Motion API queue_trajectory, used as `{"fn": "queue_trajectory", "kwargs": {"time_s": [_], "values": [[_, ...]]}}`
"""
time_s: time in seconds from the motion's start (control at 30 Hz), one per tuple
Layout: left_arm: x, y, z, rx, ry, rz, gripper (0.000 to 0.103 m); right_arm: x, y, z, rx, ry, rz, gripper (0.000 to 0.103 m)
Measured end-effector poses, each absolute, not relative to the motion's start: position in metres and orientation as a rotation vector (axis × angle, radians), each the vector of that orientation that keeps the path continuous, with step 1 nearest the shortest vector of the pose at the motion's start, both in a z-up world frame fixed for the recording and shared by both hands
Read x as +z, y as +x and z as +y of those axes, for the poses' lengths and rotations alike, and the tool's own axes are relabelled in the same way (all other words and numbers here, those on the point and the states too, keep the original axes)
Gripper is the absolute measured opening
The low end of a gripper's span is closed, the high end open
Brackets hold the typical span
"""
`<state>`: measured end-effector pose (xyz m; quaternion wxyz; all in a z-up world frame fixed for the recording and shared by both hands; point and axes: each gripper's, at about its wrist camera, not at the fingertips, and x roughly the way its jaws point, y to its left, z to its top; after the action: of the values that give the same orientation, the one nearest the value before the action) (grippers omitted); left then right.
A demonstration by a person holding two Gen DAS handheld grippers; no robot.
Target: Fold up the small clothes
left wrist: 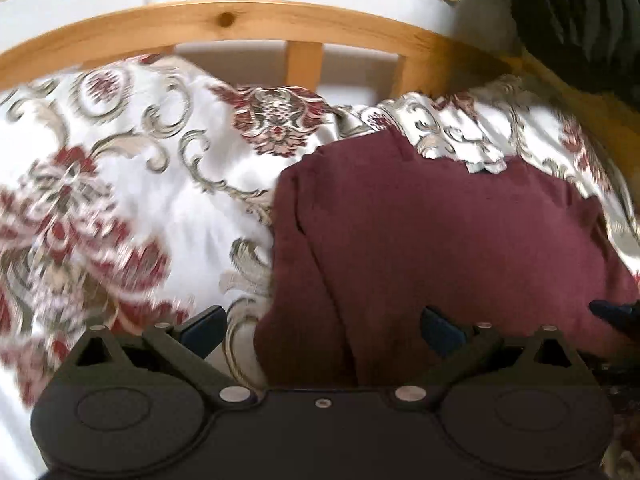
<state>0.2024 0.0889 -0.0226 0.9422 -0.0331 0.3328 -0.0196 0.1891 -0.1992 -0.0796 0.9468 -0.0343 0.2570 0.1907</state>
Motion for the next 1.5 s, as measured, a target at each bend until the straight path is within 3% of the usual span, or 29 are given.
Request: {"fn": "queue_trajectory", "kwargs": {"time_s": [0.1,0.17,0.3,0.4,0.57,0.67,0.93,1.27,1.5], "values": [[-0.025,0.213,0.089,-0.101,-0.048,0.708,0.1,-0.081,0.188,-0.2,0.392,-0.064,0.521,0.103],[-0.027,0.218,0.092,-0.158,-0.066,0.737,0.09,-0.081,0.188,-0.202,0.394,-0.059,0.521,0.103],[-0.028,0.224,0.1,-0.152,-0.123,0.775,0.085,-0.081,0.189,-0.203,0.4,-0.049,0.524,0.103],[-0.03,0.222,0.113,-0.116,-0.231,0.777,0.074,-0.081,0.189,-0.203,0.399,-0.047,0.525,0.103],[-0.029,0.219,0.121,-0.101,-0.366,0.792,0.04,-0.081,0.189,-0.203,0.399,-0.045,0.525,0.103],[-0.021,0.218,0.111,-0.066,-0.35,0.805,0.032,-0.08,0.189,-0.202,0.398,-0.047,0.53,0.103],[0.012,0.209,0.086,-0.035,-0.342,0.746,0.023,-0.055,0.205,-0.213,0.42,-0.01,0.632,0.103],[0.057,0.211,0.011,-0.222,-0.256,0.651,0.021,-0.006,0.216,-0.262,0.263,0.075,0.43,0.103],[0.042,0.224,-0.048,-0.365,-0.185,0.697,0.021,0.002,0.236,-0.302,0.142,0.122,0.419,0.103]]}}
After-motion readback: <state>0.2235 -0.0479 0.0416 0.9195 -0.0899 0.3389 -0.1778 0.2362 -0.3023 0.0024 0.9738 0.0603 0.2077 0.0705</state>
